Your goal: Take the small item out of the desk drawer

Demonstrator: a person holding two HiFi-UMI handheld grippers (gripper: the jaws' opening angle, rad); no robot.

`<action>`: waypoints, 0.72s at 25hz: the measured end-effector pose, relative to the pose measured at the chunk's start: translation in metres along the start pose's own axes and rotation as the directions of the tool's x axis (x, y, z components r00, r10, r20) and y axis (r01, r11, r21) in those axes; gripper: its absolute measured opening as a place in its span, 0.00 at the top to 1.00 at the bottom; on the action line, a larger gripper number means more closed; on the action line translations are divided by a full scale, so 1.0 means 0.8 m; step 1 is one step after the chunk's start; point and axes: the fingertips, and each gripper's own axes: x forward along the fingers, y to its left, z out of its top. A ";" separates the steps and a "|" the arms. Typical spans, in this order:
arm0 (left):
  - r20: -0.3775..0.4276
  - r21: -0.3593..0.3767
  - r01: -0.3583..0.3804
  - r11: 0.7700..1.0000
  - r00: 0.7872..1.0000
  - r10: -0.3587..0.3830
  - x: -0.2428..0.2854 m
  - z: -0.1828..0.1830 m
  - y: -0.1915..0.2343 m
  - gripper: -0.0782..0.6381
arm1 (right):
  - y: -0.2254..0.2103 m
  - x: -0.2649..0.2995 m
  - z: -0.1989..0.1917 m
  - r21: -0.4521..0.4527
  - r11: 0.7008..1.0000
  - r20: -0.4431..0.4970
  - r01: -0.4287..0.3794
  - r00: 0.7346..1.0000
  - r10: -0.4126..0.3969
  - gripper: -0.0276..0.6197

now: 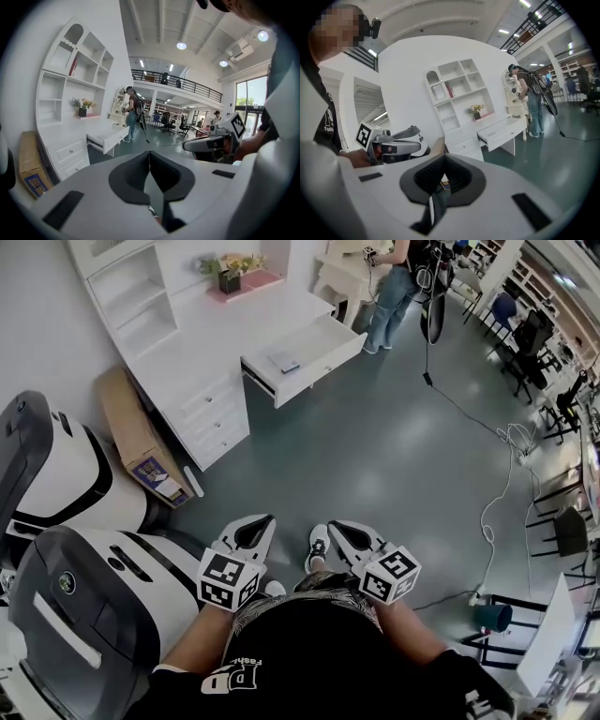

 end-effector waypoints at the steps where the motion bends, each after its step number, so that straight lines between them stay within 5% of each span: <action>1: -0.001 -0.004 -0.003 1.000 1.000 0.003 0.004 0.003 0.003 0.87 | -0.006 0.005 0.006 -0.002 1.000 0.005 -0.006 1.000 0.006 0.94; 8: 0.018 -0.108 -0.027 0.994 0.999 0.029 0.067 0.040 0.039 0.87 | -0.066 0.039 0.054 -0.015 0.999 0.021 -0.040 0.999 0.040 0.94; 18: -0.014 -0.054 -0.042 0.998 0.999 0.041 0.179 0.089 0.045 0.87 | -0.182 0.057 0.104 -0.005 0.999 0.048 -0.046 0.998 0.046 0.94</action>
